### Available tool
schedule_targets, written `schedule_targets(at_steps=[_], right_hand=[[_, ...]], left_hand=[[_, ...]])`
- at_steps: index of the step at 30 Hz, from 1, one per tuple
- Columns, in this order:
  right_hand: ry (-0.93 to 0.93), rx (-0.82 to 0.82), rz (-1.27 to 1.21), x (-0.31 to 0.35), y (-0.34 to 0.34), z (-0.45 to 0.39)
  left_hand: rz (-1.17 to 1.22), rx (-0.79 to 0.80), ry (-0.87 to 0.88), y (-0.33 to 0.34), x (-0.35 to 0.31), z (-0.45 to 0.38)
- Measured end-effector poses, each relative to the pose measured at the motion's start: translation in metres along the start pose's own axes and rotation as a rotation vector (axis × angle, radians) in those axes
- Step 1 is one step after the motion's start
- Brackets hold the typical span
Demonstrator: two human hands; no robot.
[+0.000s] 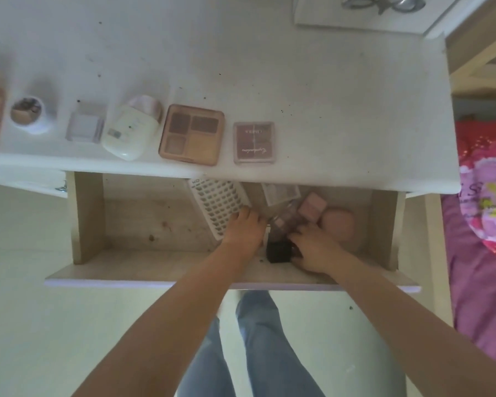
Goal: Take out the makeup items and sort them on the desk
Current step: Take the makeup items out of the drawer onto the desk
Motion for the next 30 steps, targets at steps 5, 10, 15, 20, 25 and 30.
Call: schedule_targets(at_steps=[5, 10, 15, 20, 25, 30], right_hand=[[0.019, 0.108, -0.066, 0.001, -0.008, -0.008], [-0.061, -0.063, -0.054, 0.003, -0.021, 0.009], [0.051, -0.309, -0.4, 0.006, -0.051, 0.051], [0.102, -0.582, -0.646, 0.004, -0.122, 0.079], [0.245, -0.681, -0.917, -0.027, -0.176, 0.056], [0.337, -0.662, -0.787, -0.049, -0.175, 0.031]], left_hand=[[-0.021, 0.035, 0.056, -0.001, 0.004, 0.005], [0.112, 0.008, 0.043, -0.011, 0.012, 0.027], [0.411, -0.185, -0.045, -0.056, 0.01, 0.057], [0.778, -0.522, -0.119, -0.132, -0.008, 0.048], [0.849, -0.526, -0.234, -0.177, -0.024, -0.001], [0.735, -0.454, -0.285, -0.169, -0.037, -0.023]])
Point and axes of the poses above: each hand's wrist, its own z-axis away from the middle knuckle, its own y-axis out of the palm, x = y × z, the point moved 1 cm from there along -z, towards the middle knuckle, and after that the axes turned 3 degrees about -x, right-handed, at the moved point
